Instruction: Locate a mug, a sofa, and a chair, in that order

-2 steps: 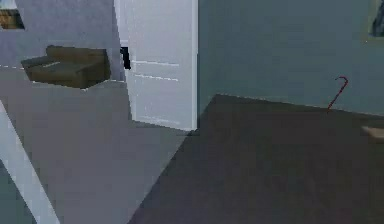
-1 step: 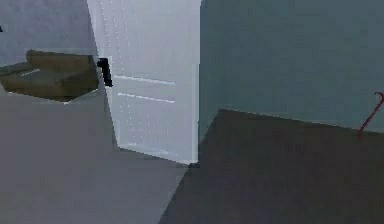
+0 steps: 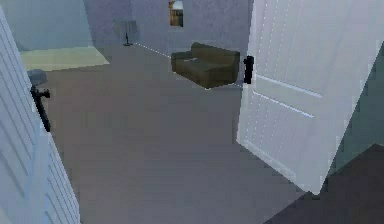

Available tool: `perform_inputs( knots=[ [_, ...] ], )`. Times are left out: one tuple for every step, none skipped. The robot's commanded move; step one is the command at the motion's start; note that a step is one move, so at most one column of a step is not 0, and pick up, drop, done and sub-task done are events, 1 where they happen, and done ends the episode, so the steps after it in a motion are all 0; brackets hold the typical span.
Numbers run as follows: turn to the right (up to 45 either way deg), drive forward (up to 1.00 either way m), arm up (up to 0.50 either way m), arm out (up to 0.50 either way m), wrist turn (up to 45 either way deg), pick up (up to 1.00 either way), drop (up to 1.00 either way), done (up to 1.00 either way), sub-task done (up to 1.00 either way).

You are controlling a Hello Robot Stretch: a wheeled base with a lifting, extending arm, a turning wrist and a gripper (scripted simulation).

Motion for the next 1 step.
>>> perform_inputs(
  knots=[
    [0.0, 1.00, 0.00, 0.00, 0.0, 0.00, 0.00, 0.00, 0.00]
  ],
)
